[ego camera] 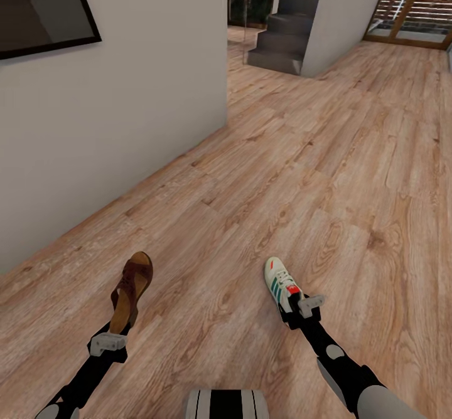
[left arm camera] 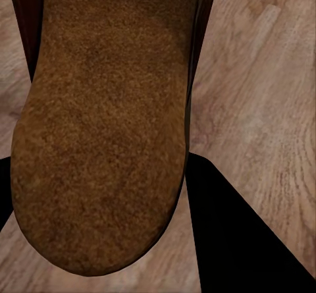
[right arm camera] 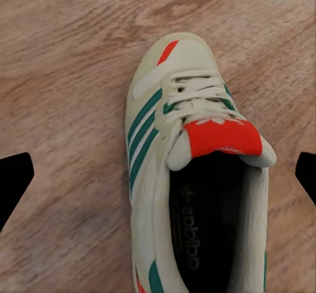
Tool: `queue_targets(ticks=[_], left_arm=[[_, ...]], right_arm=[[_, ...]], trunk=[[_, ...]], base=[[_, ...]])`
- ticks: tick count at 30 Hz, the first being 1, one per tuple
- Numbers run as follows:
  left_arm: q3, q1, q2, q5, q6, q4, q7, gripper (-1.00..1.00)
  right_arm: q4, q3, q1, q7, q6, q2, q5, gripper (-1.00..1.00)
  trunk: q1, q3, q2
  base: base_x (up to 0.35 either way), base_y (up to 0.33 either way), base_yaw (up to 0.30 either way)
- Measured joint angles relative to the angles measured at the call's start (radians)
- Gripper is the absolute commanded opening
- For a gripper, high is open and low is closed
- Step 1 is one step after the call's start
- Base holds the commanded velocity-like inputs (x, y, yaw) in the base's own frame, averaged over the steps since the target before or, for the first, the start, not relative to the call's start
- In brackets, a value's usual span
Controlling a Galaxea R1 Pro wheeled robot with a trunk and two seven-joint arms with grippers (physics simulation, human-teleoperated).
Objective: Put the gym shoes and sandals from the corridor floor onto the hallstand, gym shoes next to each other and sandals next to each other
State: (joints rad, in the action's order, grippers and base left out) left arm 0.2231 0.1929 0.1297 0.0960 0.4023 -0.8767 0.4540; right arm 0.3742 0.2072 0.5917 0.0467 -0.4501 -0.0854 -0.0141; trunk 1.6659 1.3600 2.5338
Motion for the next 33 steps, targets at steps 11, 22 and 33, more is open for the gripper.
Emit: queue_targets(ticks=[11,22,33], left_arm=[[-0.001,0.000,-0.001,-0.001,0.000,0.000,0.000,-1.00],[-0.001,0.000,-0.001,-0.001,0.000,0.000,0.001,-1.00],[-0.002,0.000,-0.004,-0.003,0.000,0.001,-0.002,-1.00]], right_arm=[[0.001,0.000,0.000,0.000,0.000,-0.001,0.000,1.00],[0.001,0.000,0.000,0.000,0.000,-0.005,0.001,1.00],[0.001,0.000,0.000,0.000,-0.001,-0.006,0.001,1.00]], trunk=[[0.000,0.000,0.000],[0.000,0.000,0.000],[0.000,0.000,0.000]], base=[[0.000,0.000,0.009],[0.000,0.000,0.001],[0.000,-0.093,0.000]])
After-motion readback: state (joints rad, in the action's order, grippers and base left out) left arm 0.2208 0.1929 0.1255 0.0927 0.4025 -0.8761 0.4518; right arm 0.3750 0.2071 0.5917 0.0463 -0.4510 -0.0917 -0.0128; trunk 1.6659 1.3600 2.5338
